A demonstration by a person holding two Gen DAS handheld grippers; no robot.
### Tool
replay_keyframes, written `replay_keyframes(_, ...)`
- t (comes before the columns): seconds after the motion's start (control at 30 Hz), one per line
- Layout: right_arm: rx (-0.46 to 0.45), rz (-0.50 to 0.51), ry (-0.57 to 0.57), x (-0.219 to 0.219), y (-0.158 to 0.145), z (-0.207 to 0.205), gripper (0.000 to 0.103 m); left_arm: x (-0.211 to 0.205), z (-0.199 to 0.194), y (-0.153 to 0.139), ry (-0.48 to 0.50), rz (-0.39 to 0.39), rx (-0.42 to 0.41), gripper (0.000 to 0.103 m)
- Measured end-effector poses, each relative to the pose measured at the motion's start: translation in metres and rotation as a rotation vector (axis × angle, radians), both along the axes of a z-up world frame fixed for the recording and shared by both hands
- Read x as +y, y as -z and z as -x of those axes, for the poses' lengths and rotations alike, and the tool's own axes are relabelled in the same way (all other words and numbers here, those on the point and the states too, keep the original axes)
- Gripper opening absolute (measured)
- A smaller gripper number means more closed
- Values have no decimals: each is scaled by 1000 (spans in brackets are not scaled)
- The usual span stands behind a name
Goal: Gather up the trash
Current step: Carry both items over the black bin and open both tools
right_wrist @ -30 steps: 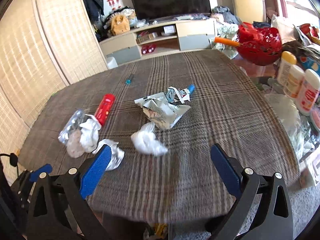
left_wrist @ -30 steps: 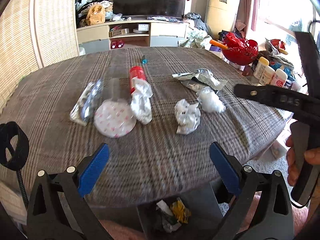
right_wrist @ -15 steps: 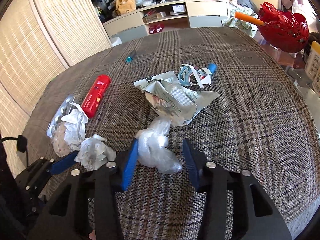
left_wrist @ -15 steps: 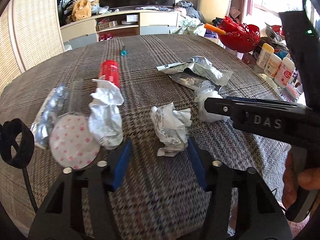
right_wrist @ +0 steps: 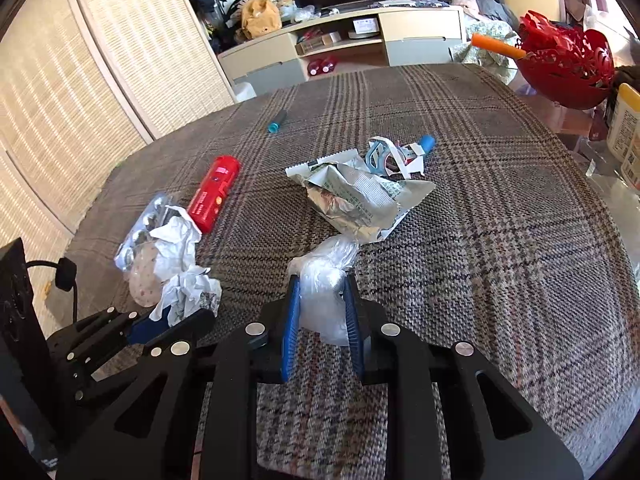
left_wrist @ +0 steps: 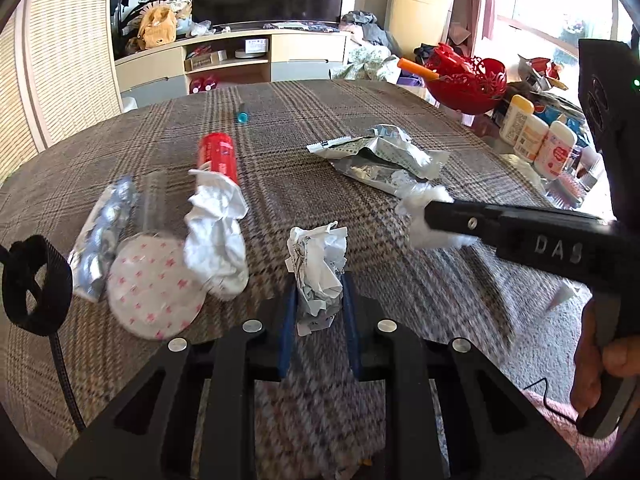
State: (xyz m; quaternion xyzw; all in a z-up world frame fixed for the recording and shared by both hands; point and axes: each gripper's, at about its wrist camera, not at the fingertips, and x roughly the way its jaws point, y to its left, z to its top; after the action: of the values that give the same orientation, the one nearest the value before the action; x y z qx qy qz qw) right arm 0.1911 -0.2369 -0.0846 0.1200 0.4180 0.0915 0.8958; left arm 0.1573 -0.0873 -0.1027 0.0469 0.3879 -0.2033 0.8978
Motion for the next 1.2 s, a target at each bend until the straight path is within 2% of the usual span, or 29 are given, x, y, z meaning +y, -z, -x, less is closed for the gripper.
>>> replay_keyframes(0.27,-98,37,-3,5,-32,43,23,26,43,-23,-43,2,-43,20)
replay_keyframes(0.4,-136,20,-19,9,-43,67,23,31,66,-32,-54,-10,-74,20)
replay_keyframes(0.57,-183,12,-40,15,-47,102,23,41,101,-38,-48,16,-99,20)
replay_keyframes(0.77,-218,-21,-80,23,-33,140,23,45,133,-30,-23,31,-90,21)
replay_keyframes(0.97,-152,-80,-97,29,5,155,23,48,154,-13,-14,39,-77,21)
replay_keyframes(1.2,-94,-98,-74,37,41,169,25,56,161,38,-22,48,43,22)
